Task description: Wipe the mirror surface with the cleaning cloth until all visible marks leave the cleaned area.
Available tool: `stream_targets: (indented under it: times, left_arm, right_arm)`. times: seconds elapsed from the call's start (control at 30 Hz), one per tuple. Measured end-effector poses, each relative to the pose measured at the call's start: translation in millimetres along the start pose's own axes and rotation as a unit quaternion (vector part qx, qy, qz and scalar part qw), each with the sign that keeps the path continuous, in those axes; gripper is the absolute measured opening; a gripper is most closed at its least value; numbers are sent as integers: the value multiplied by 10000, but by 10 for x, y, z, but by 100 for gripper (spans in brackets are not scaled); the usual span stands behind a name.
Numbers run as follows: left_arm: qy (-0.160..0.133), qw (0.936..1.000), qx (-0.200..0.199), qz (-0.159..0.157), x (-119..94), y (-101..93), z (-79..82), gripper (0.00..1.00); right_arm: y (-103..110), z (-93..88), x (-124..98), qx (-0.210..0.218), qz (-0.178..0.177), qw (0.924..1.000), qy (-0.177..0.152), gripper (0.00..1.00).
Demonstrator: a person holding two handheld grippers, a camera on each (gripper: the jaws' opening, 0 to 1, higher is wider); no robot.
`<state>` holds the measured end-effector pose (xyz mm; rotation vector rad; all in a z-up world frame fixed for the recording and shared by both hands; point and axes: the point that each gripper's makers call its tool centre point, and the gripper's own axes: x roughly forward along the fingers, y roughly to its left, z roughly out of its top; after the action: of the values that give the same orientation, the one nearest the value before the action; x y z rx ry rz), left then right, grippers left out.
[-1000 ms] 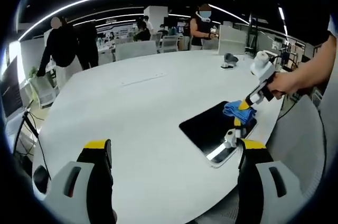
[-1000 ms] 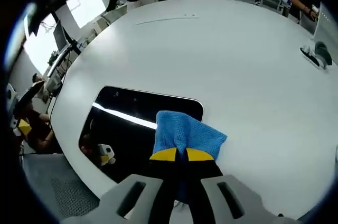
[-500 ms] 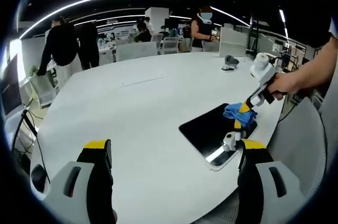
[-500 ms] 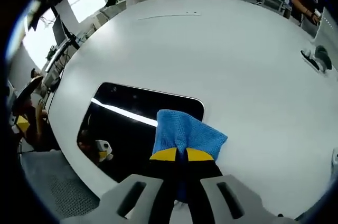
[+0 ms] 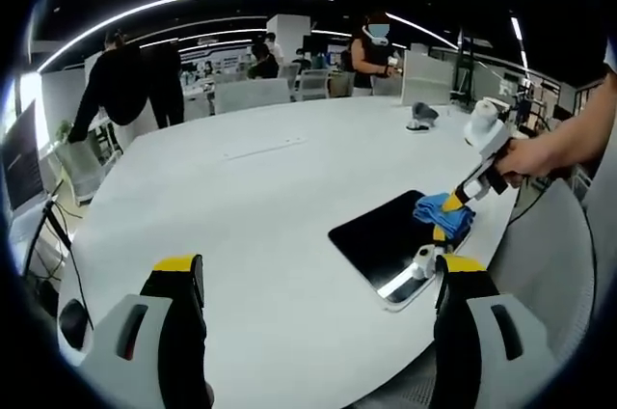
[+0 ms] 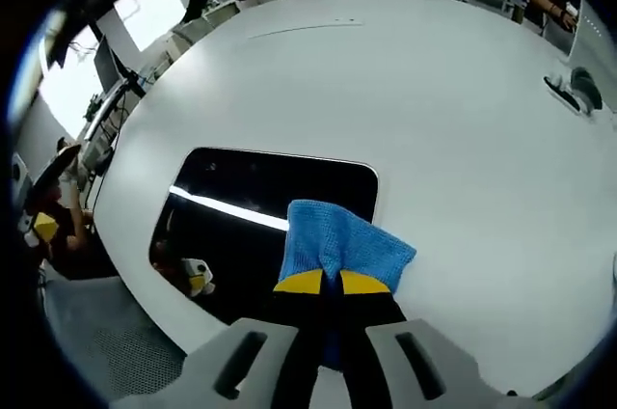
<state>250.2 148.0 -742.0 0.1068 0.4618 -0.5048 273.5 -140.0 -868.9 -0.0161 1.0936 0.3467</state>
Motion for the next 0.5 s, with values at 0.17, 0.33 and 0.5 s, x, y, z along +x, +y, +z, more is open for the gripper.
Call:
stream_targets:
  times: [0.17, 0.33, 0.5]
  left_arm:
    - [-19, 10000, -9, -7, -1, -19, 16, 99]
    - [-42, 10000, 8, 1, -9, -16, 15, 99]
    - [-49, 10000, 33, -2, -38, -24, 9, 99]
  right_arm:
    - [39, -74, -28, 15, 15, 10000, 40, 0]
    - [66, -136, -47, 72, 26, 10000, 60, 0]
    - [87, -173, -70, 124, 43, 9999, 83, 0]
